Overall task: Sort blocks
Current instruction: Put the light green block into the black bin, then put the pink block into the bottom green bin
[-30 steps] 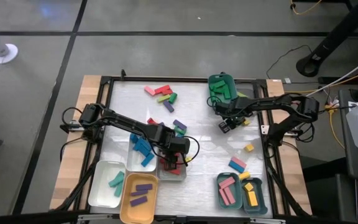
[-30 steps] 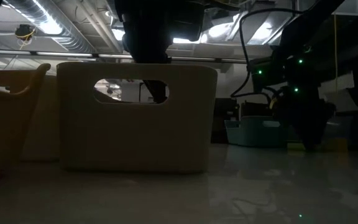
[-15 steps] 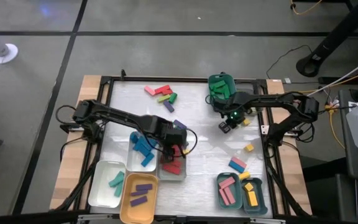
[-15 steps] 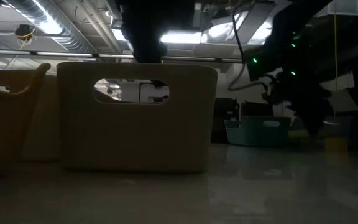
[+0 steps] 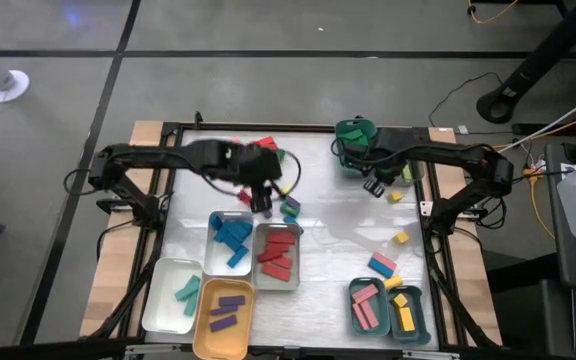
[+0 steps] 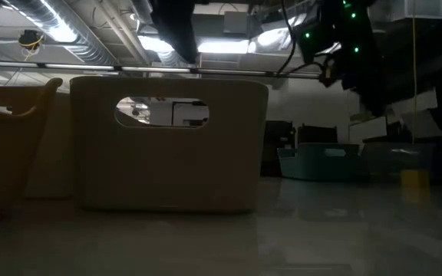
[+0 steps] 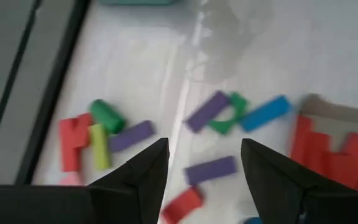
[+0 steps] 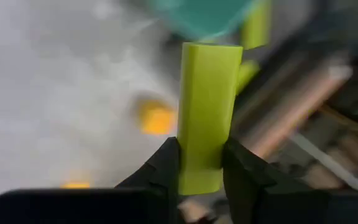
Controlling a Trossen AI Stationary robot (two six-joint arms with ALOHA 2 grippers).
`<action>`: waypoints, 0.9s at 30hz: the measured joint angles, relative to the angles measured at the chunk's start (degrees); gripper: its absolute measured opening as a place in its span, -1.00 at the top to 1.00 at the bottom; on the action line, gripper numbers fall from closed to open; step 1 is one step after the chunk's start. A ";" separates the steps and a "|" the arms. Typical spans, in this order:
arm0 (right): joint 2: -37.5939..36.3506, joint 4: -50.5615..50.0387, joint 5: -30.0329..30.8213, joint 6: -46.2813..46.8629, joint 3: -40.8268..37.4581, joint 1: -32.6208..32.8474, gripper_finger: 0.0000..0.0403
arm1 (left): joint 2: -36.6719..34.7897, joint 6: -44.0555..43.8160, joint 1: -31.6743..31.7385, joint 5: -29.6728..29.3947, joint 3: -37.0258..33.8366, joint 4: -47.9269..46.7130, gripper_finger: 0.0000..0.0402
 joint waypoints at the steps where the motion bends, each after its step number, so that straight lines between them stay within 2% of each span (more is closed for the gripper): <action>1: -0.06 -0.66 2.98 -0.05 0.62 -0.15 0.54 | -0.11 0.76 1.41 -0.05 0.00 -0.03 0.06; 3: -0.34 -0.25 7.60 -1.55 0.87 -0.89 0.54 | -0.09 3.48 4.40 -0.11 0.00 -0.19 0.06; 6: -0.61 -0.11 10.00 -5.48 0.79 -3.56 0.54 | 0.53 7.32 8.18 -0.12 0.01 -0.21 0.06; 11: -0.59 -0.01 10.81 -7.78 0.72 -10.22 0.50 | 1.80 10.86 12.58 -0.04 0.00 0.33 0.06; 15: -0.59 1.35 10.80 -8.85 0.70 -14.80 0.39 | 2.70 11.05 15.43 -0.02 0.00 0.70 0.06; 18: -0.59 3.57 9.37 -12.25 0.70 -16.86 0.28 | 3.53 10.91 17.76 -0.11 0.00 0.96 0.06; 23: -0.59 7.31 3.00 -16.55 0.70 -17.99 0.11 | 5.21 11.49 22.17 -0.08 0.00 0.58 0.06; 27: -0.59 9.12 2.19 -17.61 0.70 -18.00 0.03 | 6.04 19.15 26.08 0.09 0.00 1.02 0.06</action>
